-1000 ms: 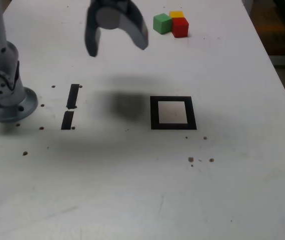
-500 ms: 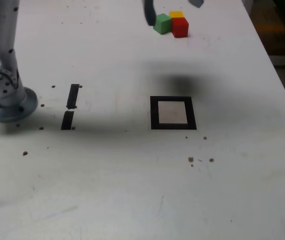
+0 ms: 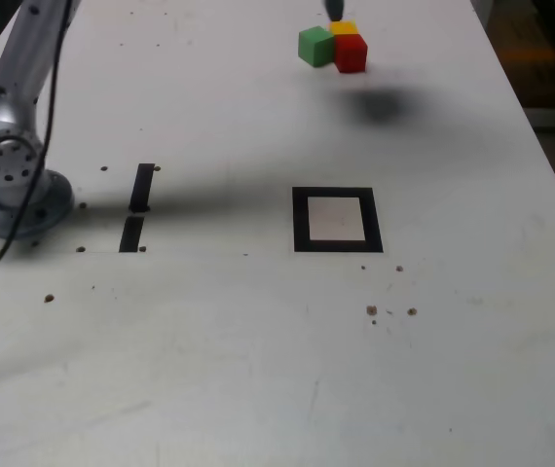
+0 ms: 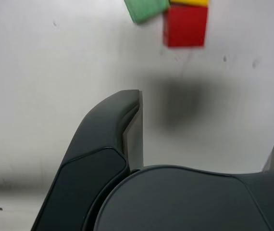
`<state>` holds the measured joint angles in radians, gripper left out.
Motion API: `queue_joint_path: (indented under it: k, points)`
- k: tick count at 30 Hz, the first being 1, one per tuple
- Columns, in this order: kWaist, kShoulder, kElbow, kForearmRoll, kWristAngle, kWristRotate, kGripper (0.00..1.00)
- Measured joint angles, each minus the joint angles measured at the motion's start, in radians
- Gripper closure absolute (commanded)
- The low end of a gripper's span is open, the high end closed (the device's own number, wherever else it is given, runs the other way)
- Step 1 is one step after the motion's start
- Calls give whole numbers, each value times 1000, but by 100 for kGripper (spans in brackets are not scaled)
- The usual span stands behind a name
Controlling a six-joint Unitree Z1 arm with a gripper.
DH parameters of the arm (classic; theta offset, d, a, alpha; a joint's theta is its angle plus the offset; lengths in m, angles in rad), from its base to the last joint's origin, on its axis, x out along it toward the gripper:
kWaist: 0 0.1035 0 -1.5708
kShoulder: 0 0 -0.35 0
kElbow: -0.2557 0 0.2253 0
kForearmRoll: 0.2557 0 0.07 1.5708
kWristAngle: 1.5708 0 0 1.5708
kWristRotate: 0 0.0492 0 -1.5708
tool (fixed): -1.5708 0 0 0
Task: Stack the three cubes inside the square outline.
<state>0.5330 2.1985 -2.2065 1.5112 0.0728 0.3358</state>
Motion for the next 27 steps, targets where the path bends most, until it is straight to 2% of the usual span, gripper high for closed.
queue_joint_path:
  k: [8,12,20,27]
  points:
    - [38,34,65,-21,38,23,1]
    - [-6,67,65,-35,36,8,1]
    - [-5,94,65,-68,28,4,1]
    - [40,148,-11,-28,26,22,2]
